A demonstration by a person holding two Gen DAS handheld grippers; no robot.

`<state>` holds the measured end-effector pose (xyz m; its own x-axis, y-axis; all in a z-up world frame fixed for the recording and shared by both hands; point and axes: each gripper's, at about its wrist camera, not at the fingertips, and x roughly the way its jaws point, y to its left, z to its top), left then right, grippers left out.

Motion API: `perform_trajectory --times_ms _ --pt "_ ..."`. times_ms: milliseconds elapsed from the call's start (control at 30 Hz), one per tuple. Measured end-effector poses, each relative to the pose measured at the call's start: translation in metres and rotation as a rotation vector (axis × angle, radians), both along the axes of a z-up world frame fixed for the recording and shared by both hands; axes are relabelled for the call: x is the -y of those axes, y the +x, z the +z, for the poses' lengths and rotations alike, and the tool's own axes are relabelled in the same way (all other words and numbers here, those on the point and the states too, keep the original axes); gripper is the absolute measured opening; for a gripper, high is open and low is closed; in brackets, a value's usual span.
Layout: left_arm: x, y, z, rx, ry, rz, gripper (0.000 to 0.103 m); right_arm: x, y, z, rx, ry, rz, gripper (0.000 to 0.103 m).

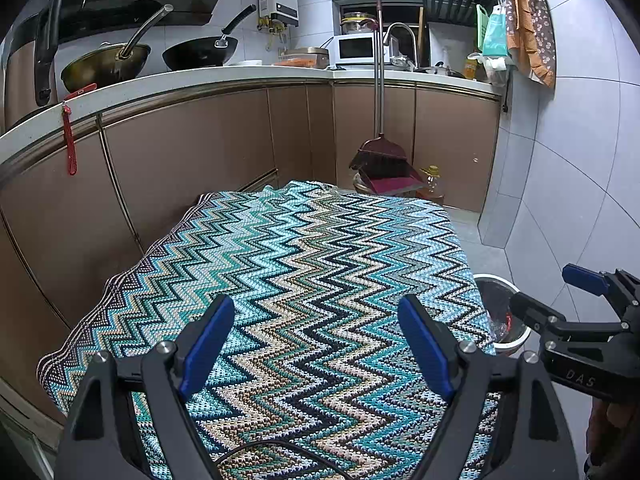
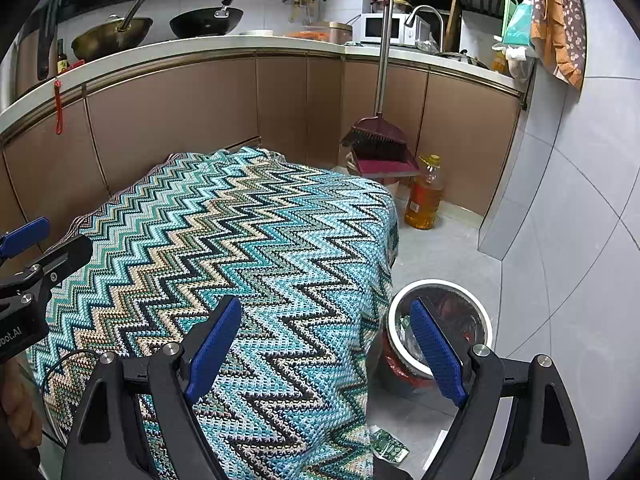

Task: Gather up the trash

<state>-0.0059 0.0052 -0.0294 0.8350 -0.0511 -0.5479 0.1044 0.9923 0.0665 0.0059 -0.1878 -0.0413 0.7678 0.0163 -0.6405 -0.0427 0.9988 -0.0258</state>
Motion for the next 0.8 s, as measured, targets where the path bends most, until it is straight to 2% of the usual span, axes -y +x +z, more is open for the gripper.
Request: perform_trajectory --times_ms 800 --pt "-0.0045 -0.0003 0.0008 0.002 -0.026 -0.002 0.083 0.0016 -0.0041 0.0061 0.011 -0.006 -0.004 0.085"
